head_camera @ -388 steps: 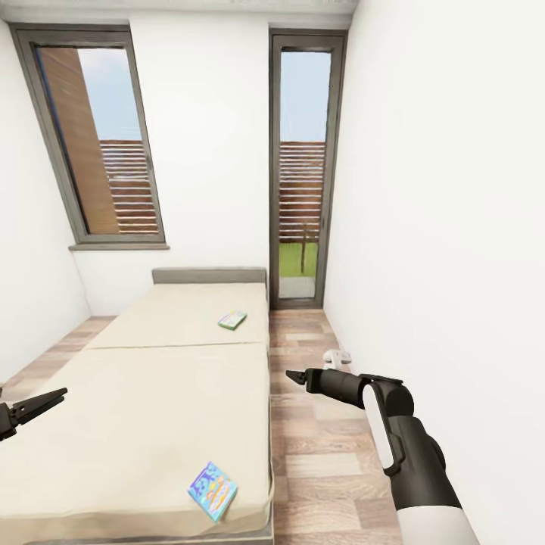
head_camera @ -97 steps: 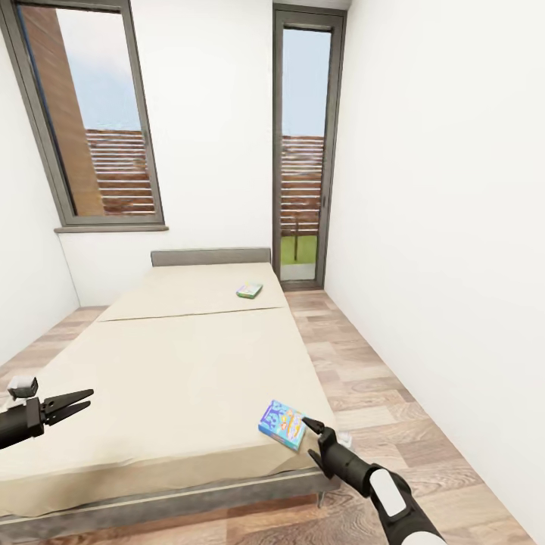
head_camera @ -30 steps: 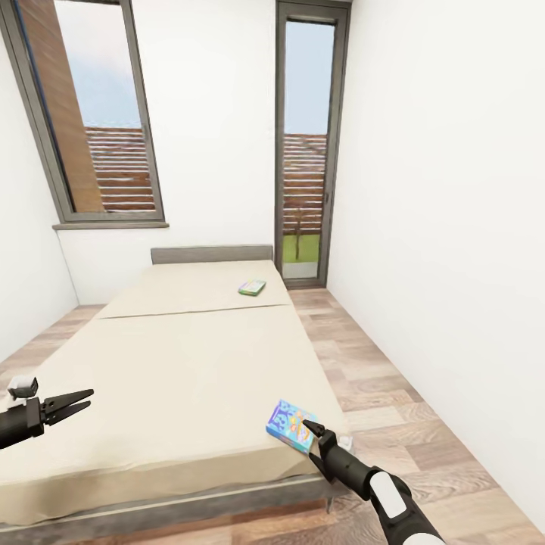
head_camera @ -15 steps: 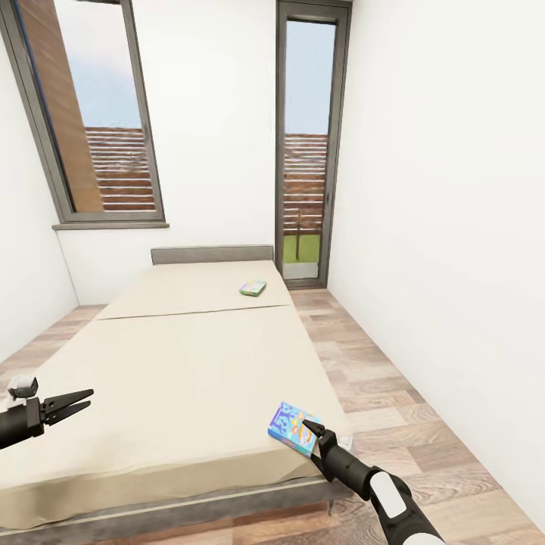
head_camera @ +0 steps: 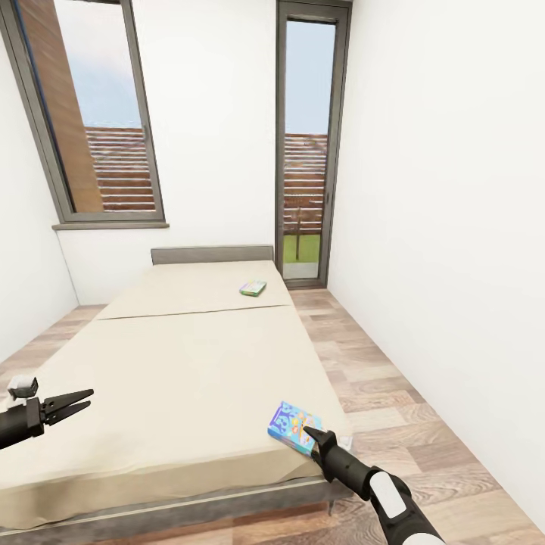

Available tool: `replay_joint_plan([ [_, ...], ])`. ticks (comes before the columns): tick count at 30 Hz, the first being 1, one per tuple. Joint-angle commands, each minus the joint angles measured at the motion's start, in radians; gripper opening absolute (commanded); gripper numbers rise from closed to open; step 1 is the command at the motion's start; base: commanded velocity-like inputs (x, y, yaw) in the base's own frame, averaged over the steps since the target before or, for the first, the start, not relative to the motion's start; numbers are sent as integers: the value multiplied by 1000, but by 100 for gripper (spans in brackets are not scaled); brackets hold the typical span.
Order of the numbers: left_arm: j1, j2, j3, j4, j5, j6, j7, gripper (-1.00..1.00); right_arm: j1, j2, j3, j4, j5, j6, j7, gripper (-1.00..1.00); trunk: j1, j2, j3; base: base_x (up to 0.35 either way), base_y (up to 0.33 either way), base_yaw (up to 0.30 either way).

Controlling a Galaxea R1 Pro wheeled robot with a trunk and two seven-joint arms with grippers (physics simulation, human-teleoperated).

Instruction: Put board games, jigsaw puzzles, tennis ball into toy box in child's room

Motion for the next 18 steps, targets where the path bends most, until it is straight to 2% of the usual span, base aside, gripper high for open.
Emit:
replay_joint_plan([
  [1,-1,0,1,0,-6,11,-6,100,-1,1,-7,-1,-2,8,1,-100,0,-1,-1,0,0,0],
  [8,-1,0,1,0,-6,15,-6,100,-1,0,-8,-1,-2,8,0,-100,-23,41,18,0,0,0],
  [12,-1,0,1,0,-6,15,-6,100,-1,1,-7,-1,-2,8,0,-100,-23,41,18,0,0,0],
  [18,-1,0,0,0,-6,15,-6,100,-1,2,-7,-1,-1,8,1,-100,-46,83,37,0,0,0],
])
